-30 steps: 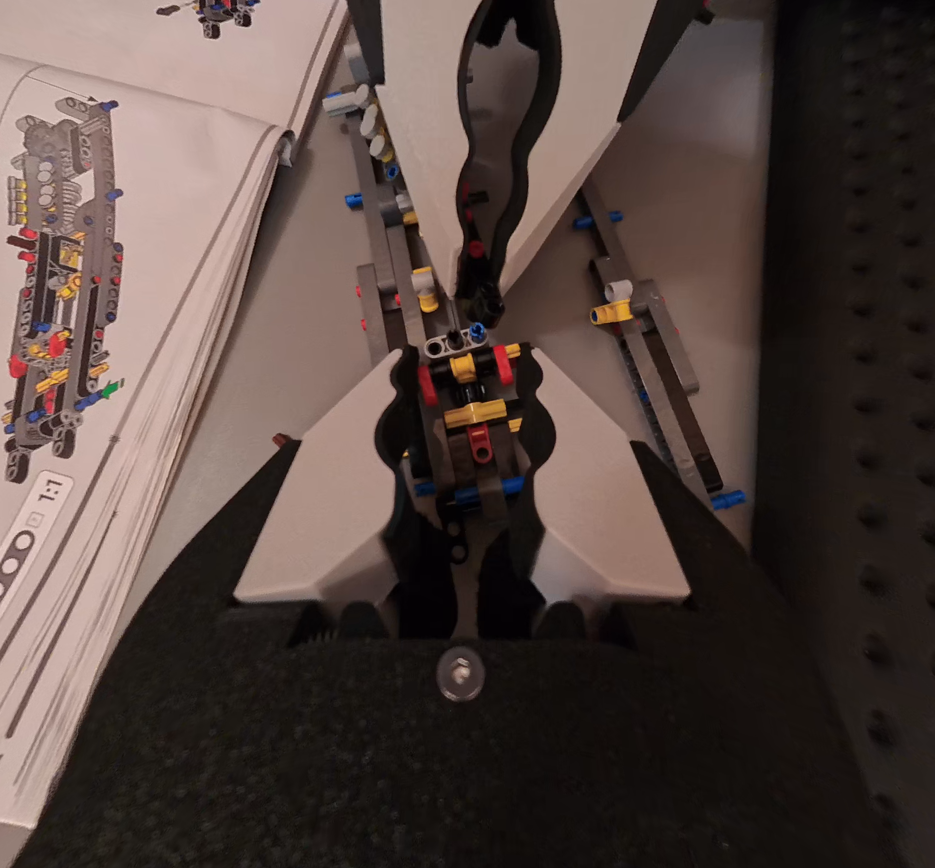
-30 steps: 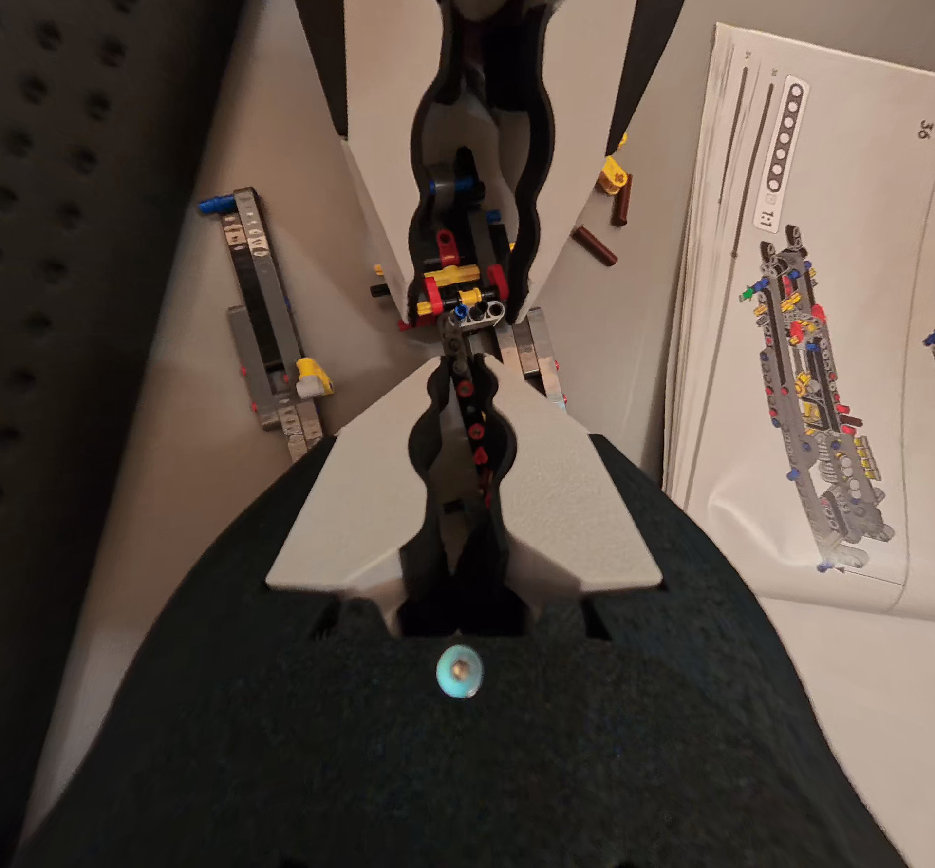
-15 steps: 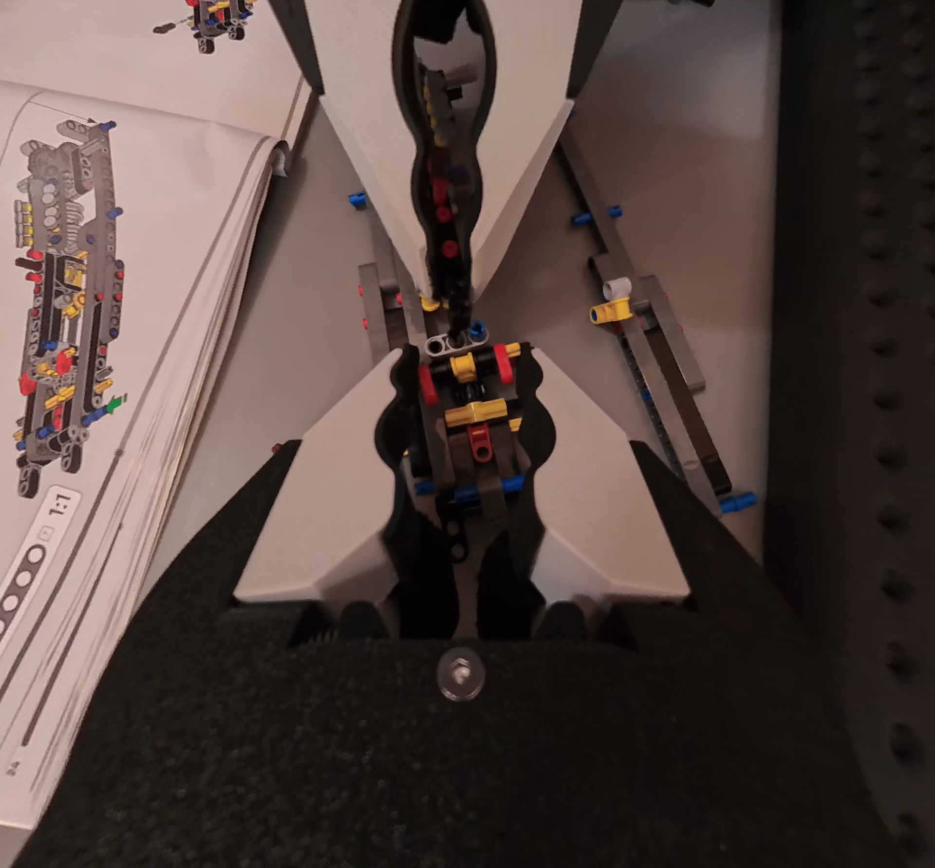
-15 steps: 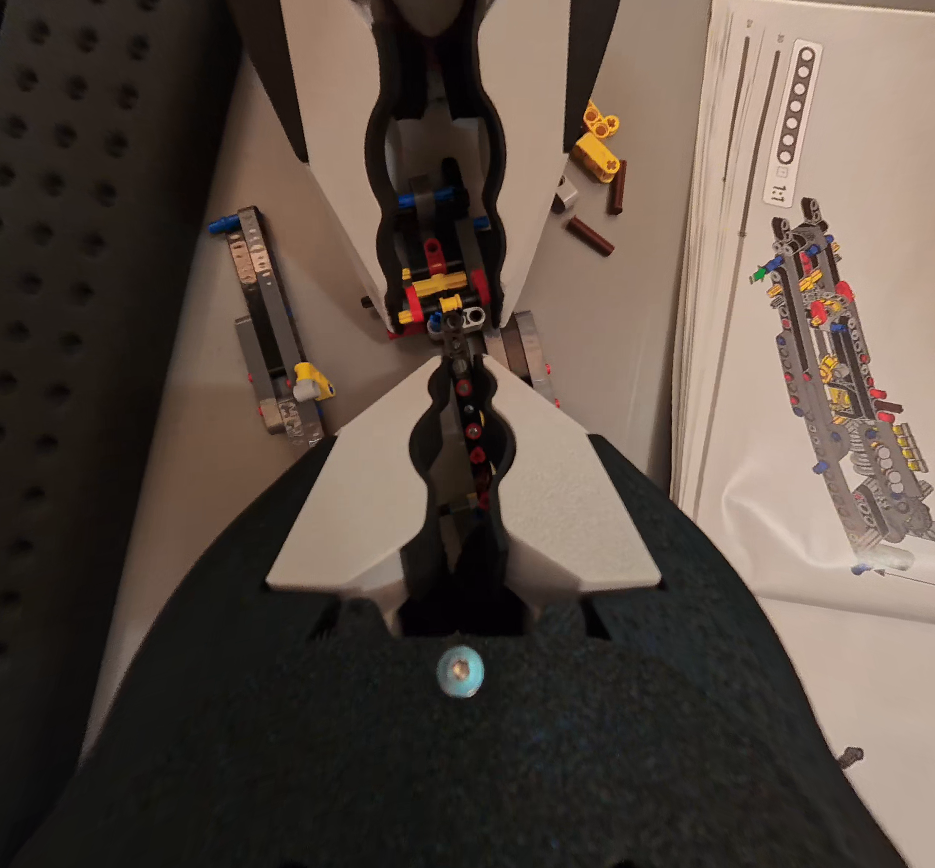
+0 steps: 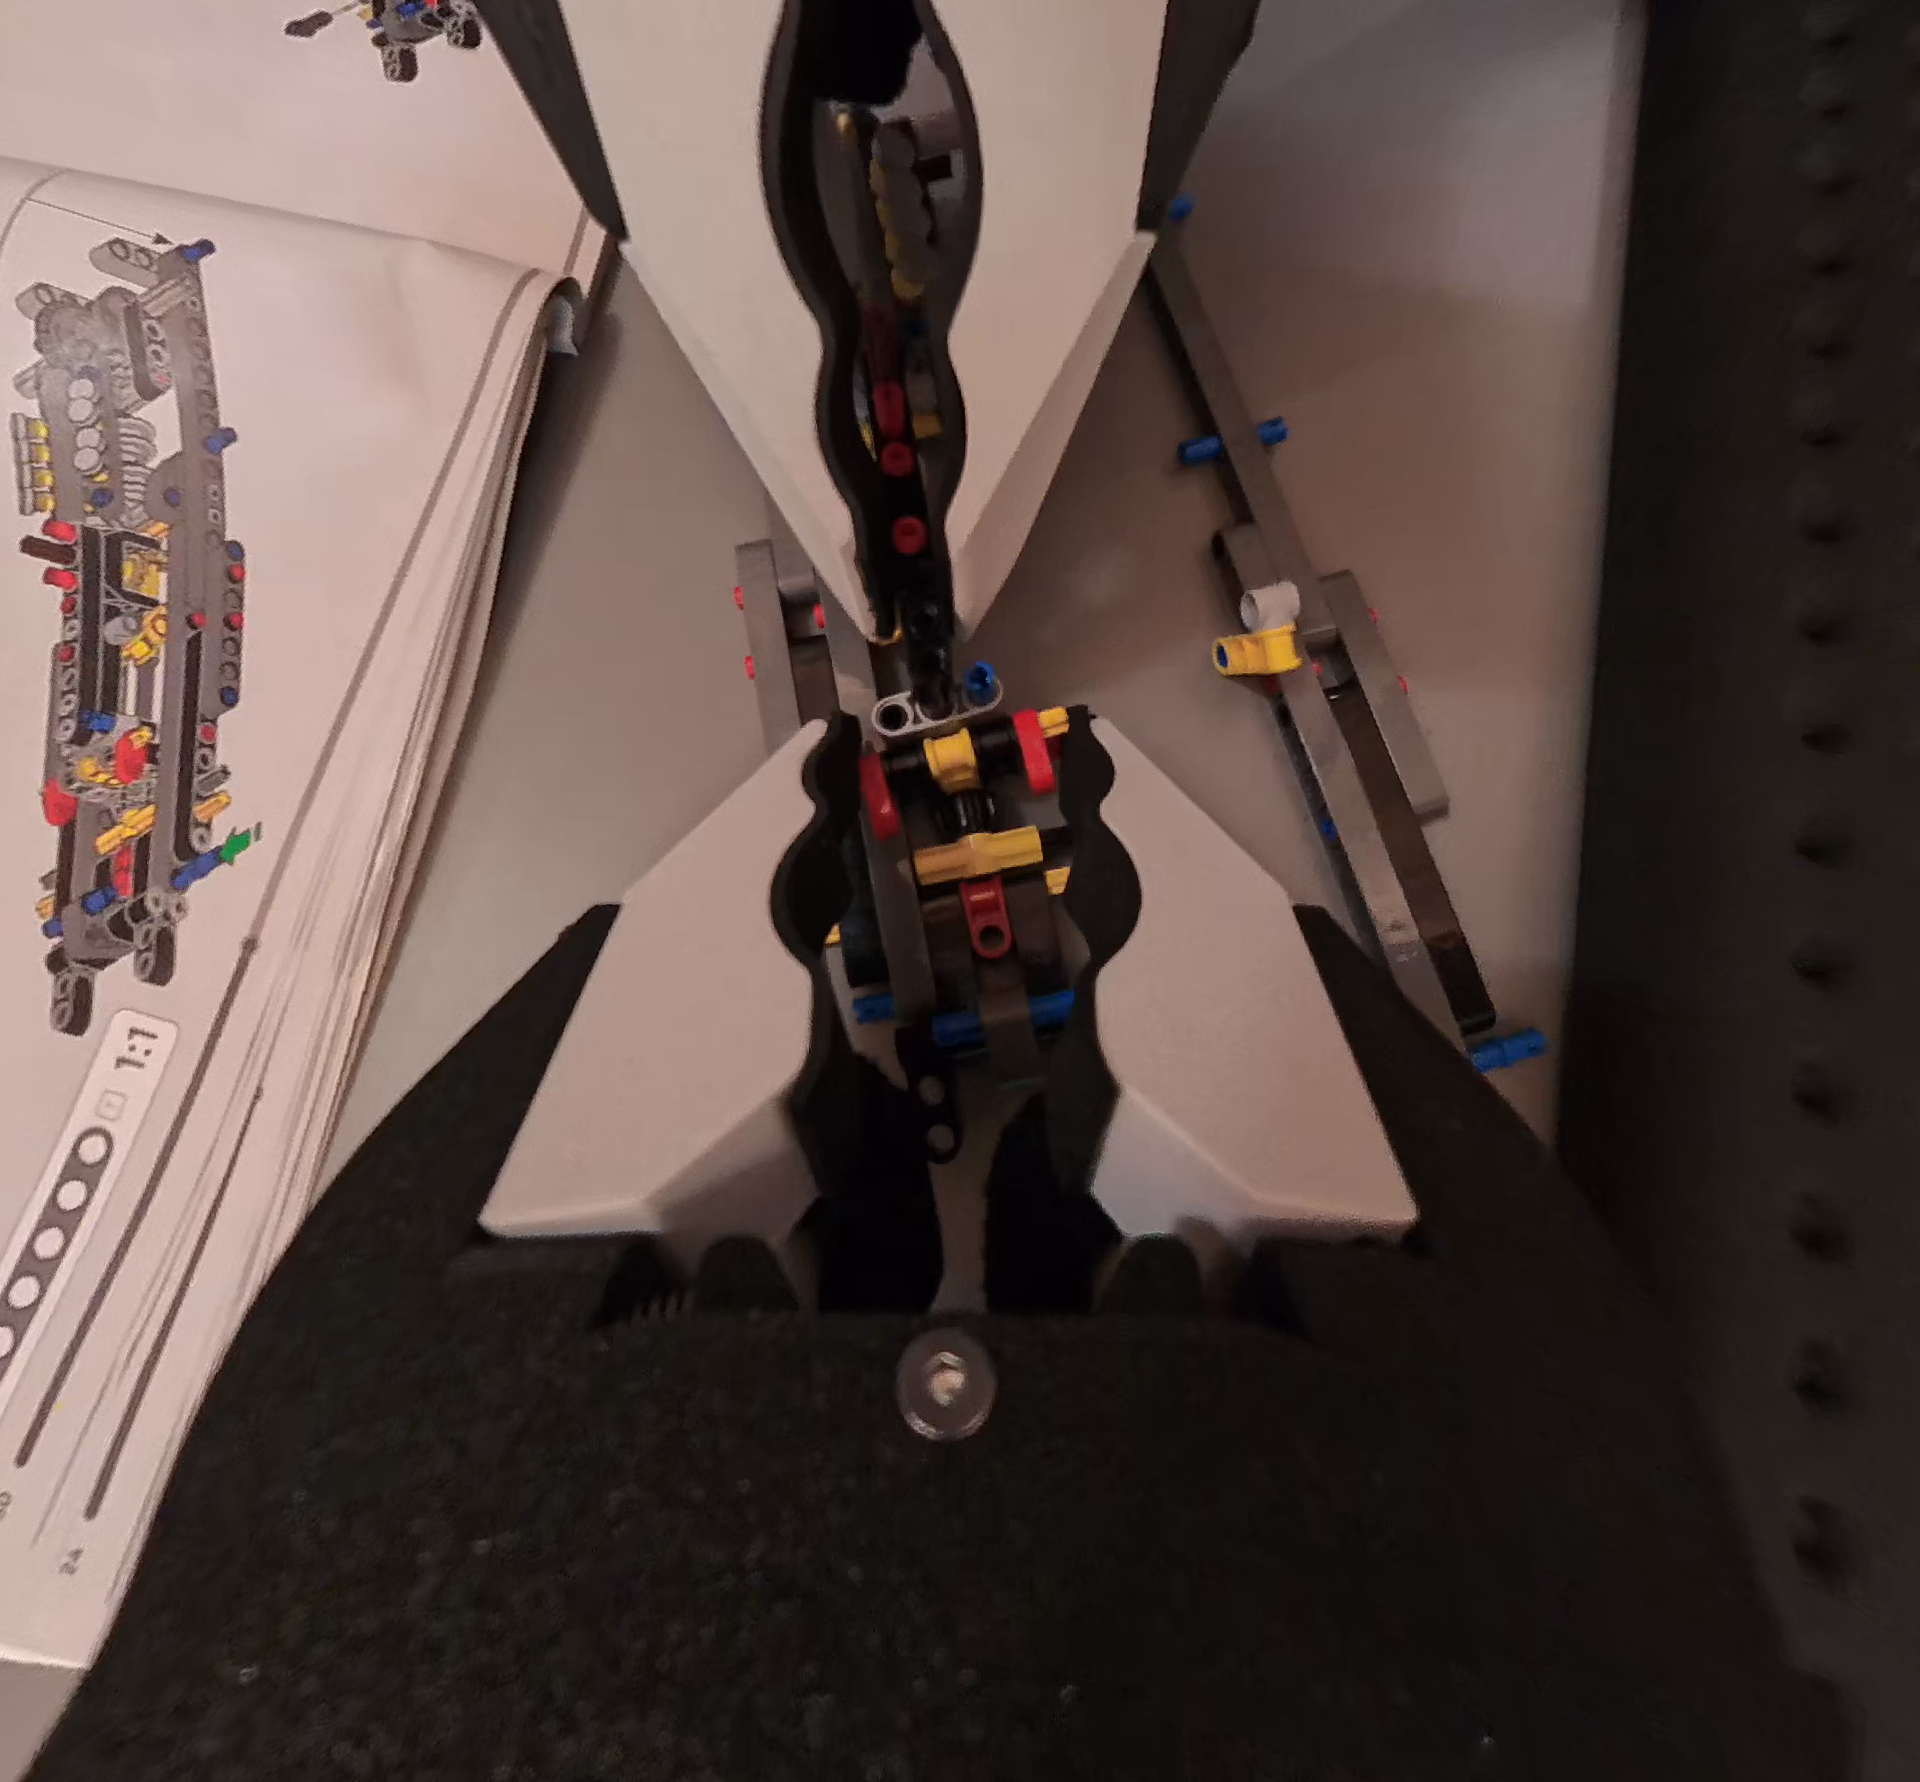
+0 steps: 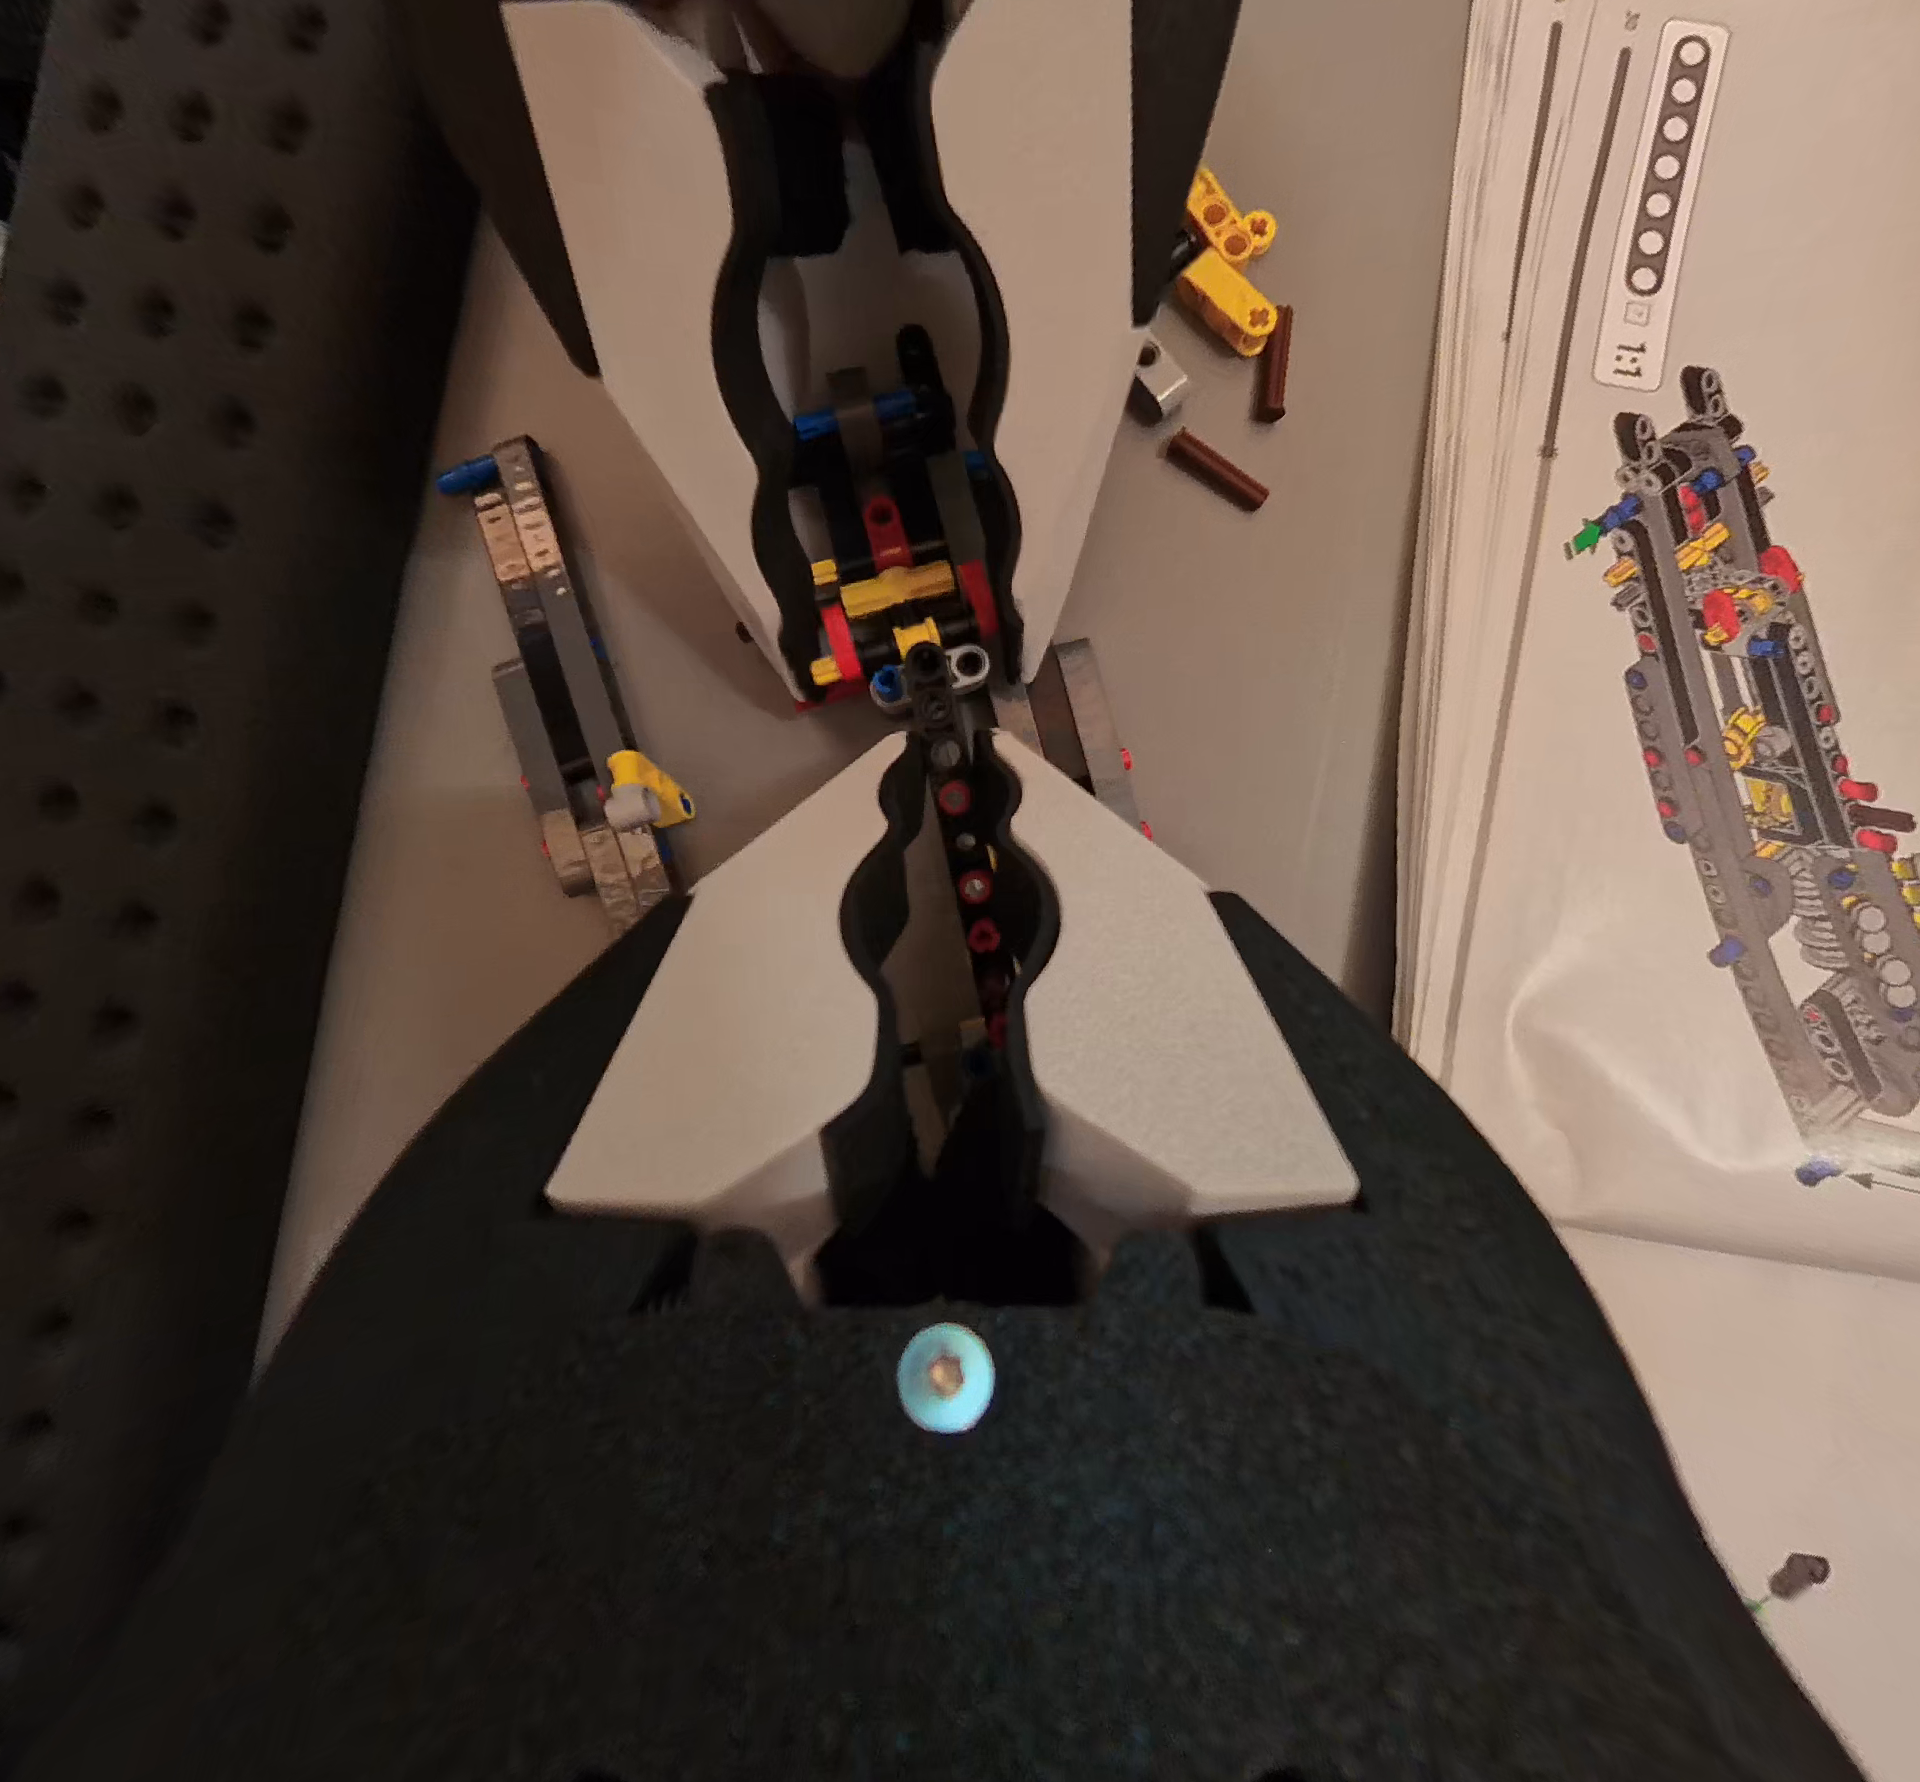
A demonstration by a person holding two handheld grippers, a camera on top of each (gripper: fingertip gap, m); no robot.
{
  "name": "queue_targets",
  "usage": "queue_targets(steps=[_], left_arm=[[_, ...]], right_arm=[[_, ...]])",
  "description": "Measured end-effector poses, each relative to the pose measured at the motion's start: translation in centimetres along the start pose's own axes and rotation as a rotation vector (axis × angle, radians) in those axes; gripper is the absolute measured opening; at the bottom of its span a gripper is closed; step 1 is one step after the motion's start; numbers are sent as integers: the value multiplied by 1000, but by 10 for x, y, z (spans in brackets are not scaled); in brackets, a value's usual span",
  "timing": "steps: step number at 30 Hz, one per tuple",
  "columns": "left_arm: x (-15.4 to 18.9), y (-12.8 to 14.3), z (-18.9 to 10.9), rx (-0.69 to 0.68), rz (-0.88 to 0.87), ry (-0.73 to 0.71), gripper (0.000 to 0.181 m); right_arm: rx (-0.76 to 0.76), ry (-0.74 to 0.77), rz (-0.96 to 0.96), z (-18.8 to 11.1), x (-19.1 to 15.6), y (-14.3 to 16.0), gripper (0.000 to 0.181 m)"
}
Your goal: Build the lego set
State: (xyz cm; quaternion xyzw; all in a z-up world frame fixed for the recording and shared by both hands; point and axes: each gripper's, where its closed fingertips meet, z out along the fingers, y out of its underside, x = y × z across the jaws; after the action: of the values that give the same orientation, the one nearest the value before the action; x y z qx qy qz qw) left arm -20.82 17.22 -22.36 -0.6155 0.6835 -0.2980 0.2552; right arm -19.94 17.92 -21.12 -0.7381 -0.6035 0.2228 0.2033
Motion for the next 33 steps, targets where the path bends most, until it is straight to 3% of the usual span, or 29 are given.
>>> queue_targets(steps=[12,16,20,33], left_arm=[[1,-2,2,16,-6,-26,39],[1,-2,2,20,-5,-26,40],[1,-2,2,26,-6,-21,39],[1,-2,3,32,-8,-6,40]], right_arm=[[-68,21,-12,1,-2,0,7],[-9,56,-52,-6,-6,-10,14],[99,131,-141,-14,-5,-26,0],[20,184,-183,-4,-2,-18,0]])
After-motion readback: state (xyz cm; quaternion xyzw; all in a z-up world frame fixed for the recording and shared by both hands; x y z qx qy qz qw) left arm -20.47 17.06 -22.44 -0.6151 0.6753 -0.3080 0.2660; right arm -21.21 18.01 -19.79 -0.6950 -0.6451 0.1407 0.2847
